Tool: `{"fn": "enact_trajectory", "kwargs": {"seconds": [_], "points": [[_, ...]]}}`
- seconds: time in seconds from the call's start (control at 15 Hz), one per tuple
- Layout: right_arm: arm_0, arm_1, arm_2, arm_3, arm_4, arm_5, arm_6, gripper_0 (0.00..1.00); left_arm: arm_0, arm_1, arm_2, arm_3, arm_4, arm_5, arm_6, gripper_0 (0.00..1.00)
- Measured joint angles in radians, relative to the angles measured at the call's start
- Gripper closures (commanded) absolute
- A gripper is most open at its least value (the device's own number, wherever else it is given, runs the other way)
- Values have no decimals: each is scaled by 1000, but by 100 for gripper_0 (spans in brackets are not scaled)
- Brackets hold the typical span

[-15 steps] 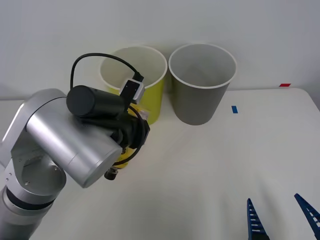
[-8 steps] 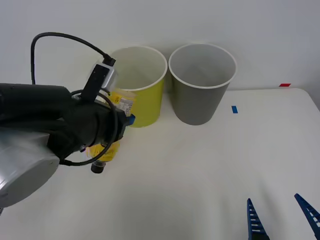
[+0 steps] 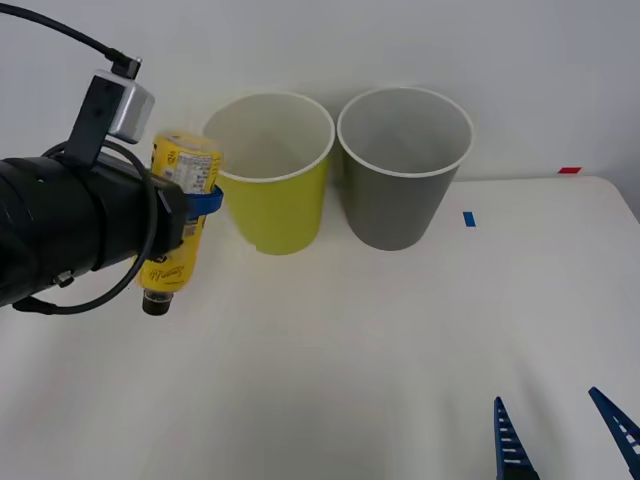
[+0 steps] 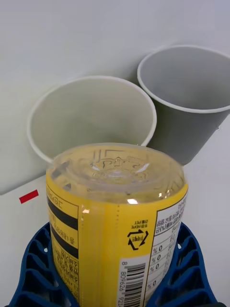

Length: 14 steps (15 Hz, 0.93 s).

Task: Put cans in the gray bin and PET bottles in the light green bin.

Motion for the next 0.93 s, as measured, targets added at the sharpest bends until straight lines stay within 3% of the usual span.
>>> {"fn": "enact_trajectory", "kwargs": {"seconds": [0.27, 0.47, 0.8, 0.93], "points": [[0, 0, 0, 0, 0, 0, 0, 0, 0, -69, 172, -1, 115, -9, -128, 100], [0, 0, 0, 0, 0, 0, 0, 0, -10, -127, 230, -1, 127, -44, -138, 100], [0, 0, 0, 0, 0, 0, 0, 0, -183, -135, 175, 9, -13, -89, -132, 100], [0, 0, 0, 0, 0, 0, 0, 0, -230, -143, 131, 78, -66, -156, -127, 100]]}}
